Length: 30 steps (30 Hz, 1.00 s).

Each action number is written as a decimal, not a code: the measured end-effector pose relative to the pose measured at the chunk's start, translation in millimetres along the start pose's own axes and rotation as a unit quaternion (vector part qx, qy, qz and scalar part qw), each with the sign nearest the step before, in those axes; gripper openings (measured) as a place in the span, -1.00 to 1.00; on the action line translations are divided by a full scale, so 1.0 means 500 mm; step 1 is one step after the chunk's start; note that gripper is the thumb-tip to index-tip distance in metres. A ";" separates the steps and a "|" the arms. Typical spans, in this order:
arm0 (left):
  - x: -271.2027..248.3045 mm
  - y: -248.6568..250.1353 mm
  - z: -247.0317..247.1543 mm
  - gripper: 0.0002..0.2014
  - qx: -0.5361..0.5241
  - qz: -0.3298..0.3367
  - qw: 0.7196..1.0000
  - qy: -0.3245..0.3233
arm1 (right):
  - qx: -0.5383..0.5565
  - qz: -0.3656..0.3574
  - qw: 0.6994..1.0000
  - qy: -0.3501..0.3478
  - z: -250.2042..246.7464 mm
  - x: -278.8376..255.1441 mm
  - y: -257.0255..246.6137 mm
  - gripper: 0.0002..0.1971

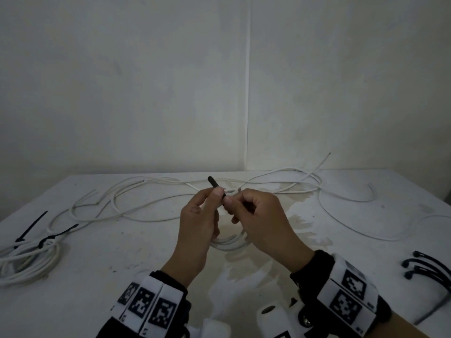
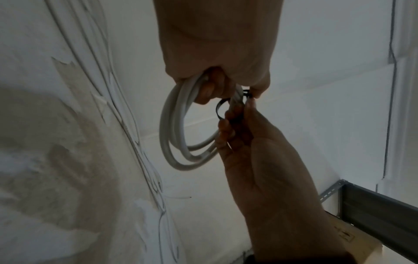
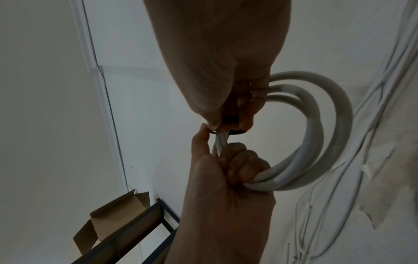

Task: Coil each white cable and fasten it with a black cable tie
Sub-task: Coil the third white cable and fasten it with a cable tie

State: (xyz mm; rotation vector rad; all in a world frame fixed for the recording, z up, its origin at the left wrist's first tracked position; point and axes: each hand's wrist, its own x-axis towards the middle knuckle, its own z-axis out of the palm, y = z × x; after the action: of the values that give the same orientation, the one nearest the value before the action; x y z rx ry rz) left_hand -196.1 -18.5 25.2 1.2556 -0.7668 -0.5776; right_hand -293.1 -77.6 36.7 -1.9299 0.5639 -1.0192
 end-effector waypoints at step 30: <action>-0.009 0.031 0.000 -0.79 0.077 -0.017 0.994 -0.081 | 0.010 -0.006 1.000 -0.026 -0.053 0.054 -0.032 -0.81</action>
State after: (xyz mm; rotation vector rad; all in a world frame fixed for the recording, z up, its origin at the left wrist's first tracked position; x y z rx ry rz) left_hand -199.2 -11.6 39.7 1.3782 -0.9411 -0.6641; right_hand -300.0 -100.6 70.1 -1.9378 0.5118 -0.9751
